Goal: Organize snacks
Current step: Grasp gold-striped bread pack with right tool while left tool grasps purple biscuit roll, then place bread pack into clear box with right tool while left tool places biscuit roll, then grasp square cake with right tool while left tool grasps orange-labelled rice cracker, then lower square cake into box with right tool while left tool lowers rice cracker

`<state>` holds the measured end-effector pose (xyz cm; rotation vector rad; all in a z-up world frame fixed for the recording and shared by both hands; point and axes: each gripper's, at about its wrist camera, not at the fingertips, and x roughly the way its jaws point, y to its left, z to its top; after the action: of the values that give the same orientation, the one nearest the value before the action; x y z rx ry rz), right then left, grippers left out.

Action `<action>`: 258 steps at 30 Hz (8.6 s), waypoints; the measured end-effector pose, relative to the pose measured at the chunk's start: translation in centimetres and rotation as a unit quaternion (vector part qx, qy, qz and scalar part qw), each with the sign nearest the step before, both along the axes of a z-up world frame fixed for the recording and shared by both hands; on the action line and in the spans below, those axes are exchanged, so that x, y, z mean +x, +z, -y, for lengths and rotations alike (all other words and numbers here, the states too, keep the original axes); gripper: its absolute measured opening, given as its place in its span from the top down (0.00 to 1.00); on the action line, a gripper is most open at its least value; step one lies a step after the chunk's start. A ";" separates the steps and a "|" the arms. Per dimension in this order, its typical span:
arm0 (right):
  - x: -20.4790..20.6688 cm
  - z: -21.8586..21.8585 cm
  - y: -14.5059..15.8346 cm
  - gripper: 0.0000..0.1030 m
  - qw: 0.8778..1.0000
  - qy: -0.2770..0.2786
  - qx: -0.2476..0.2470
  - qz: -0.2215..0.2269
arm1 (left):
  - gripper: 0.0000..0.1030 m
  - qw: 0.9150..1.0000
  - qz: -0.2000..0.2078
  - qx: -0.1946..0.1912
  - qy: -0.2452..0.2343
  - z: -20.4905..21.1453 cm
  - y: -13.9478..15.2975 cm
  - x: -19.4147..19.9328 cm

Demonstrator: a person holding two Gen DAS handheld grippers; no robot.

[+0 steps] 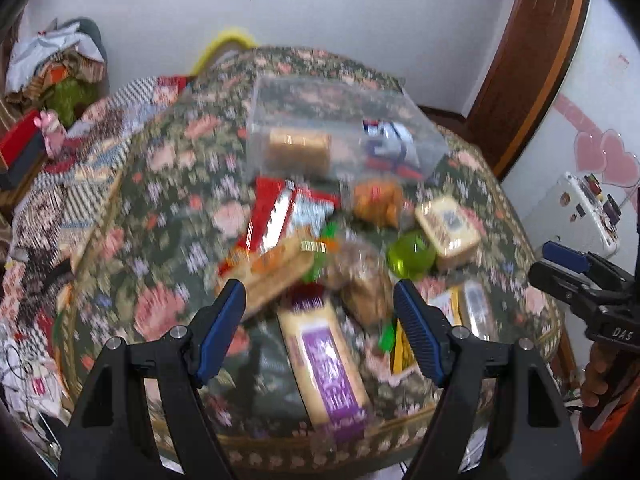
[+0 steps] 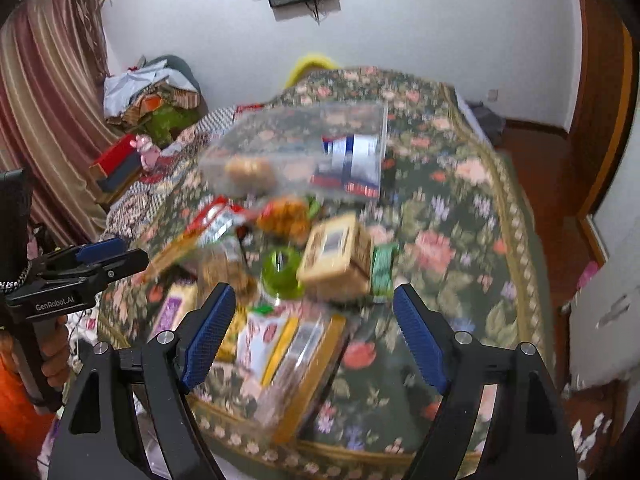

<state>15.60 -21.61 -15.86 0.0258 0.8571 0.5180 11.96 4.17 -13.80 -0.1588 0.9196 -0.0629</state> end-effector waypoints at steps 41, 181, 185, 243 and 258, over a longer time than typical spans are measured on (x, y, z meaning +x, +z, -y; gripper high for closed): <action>-0.8 -0.1 -5.3 0.67 0.999 0.002 -0.004 -0.048 | 0.55 1.000 -0.008 0.005 0.001 1.4 -4.1 -2.6; 7.6 -3.2 -5.9 0.38 0.998 0.020 -0.031 -0.052 | 0.33 0.999 -0.026 0.008 0.018 -4.7 -5.3 6.1; 7.5 -3.2 -5.9 0.40 0.998 0.016 -0.028 -0.046 | 0.30 1.000 -0.009 0.008 0.015 -5.0 -3.3 5.4; 5.5 -3.9 -4.3 0.68 0.999 0.031 -0.034 0.000 | 0.67 0.999 0.046 0.012 0.009 -3.9 -0.9 3.6; 7.7 -2.5 3.0 0.68 0.996 0.000 0.026 0.086 | 0.67 0.994 0.104 0.015 0.001 -1.9 4.7 9.5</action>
<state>23.33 -19.10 -12.82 0.0290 0.6753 0.5353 21.42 6.07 -9.14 -0.1229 0.7126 -0.0630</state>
